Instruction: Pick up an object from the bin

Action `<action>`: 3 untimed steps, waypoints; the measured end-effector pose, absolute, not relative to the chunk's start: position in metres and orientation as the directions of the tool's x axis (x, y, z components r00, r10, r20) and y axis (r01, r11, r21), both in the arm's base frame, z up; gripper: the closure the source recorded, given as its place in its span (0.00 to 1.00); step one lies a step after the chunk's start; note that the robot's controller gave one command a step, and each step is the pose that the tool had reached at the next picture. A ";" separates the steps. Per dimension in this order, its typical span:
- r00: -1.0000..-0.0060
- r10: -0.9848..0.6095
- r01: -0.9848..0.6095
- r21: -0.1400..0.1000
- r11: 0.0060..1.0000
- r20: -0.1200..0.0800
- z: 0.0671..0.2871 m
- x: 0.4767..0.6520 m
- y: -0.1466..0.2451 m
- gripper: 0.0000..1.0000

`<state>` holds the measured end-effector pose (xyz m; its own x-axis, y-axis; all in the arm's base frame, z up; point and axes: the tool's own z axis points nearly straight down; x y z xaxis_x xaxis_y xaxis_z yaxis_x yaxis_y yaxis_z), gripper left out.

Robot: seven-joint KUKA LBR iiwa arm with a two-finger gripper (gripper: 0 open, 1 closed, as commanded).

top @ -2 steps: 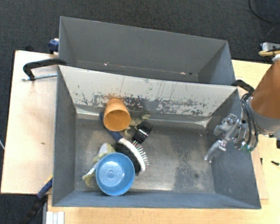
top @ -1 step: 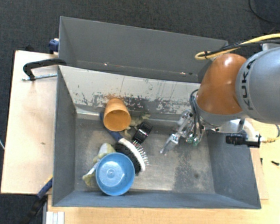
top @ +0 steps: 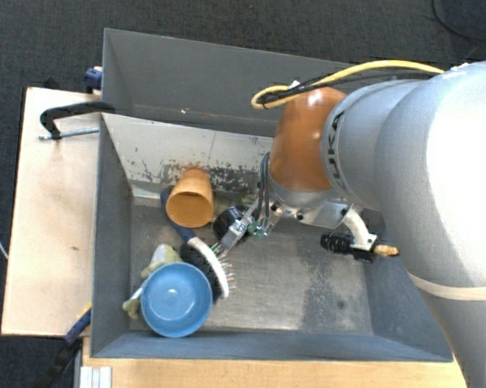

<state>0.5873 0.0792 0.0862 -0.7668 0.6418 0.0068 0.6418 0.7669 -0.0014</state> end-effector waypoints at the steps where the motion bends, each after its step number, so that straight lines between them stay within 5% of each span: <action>1: -0.766 0.643 0.643 -0.008 0.766 0.011 0.088 0.586 0.076 1.00; 2: -0.764 0.646 0.645 0.011 0.764 -0.010 0.229 0.603 0.066 1.00; 3: -0.760 0.650 0.650 -0.006 0.760 0.007 0.124 0.553 0.092 1.00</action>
Offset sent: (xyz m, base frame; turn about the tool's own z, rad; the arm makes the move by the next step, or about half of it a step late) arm 0.0000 0.0000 0.0000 0.0000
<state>0.5530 0.0925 0.1242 -0.7596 0.6503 0.0074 0.6503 0.7597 -0.0055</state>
